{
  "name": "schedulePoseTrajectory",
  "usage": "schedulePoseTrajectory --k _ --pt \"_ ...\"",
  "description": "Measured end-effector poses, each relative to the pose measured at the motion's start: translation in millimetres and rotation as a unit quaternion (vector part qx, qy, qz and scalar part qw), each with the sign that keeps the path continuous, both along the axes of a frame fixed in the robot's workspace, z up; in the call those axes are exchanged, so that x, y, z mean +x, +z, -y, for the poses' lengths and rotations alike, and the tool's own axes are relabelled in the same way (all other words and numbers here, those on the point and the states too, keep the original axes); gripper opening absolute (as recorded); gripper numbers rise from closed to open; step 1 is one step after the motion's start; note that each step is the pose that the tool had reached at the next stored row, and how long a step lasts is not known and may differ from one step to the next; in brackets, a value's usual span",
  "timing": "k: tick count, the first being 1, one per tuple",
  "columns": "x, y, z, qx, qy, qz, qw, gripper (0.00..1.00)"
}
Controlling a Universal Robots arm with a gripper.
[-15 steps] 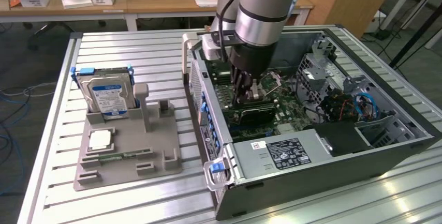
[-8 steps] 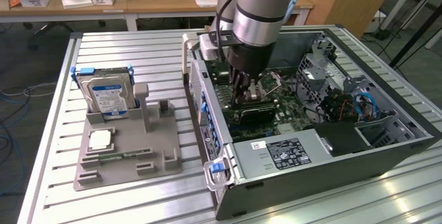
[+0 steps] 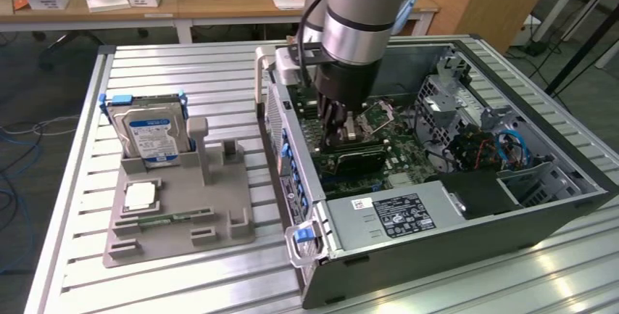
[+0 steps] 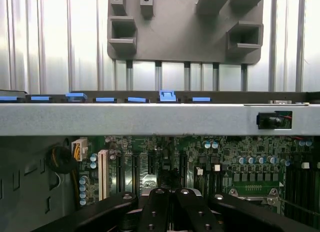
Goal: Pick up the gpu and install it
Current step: 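Press down on the gpu until it lock into place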
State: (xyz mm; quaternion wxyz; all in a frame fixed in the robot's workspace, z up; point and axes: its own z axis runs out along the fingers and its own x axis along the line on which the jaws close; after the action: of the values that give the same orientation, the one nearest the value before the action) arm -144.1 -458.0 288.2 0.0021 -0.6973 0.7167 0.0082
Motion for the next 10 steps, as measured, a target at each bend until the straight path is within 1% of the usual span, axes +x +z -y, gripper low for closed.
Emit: schedulePoseTrajectory --k 2,5,6,10 --pt "-1.5 0.1 0.0 0.0000 0.000 -0.0012 1.0000 0.11" --pt "-3.9 0.8 0.1 -0.0001 0.000 -0.0047 1.0000 0.11" --pt "-4.8 1.6 0.1 -0.0001 0.000 -0.0053 1.0000 0.11" --pt "-9.3 6.3 0.1 0.0000 0.000 -0.0059 1.0000 0.11"
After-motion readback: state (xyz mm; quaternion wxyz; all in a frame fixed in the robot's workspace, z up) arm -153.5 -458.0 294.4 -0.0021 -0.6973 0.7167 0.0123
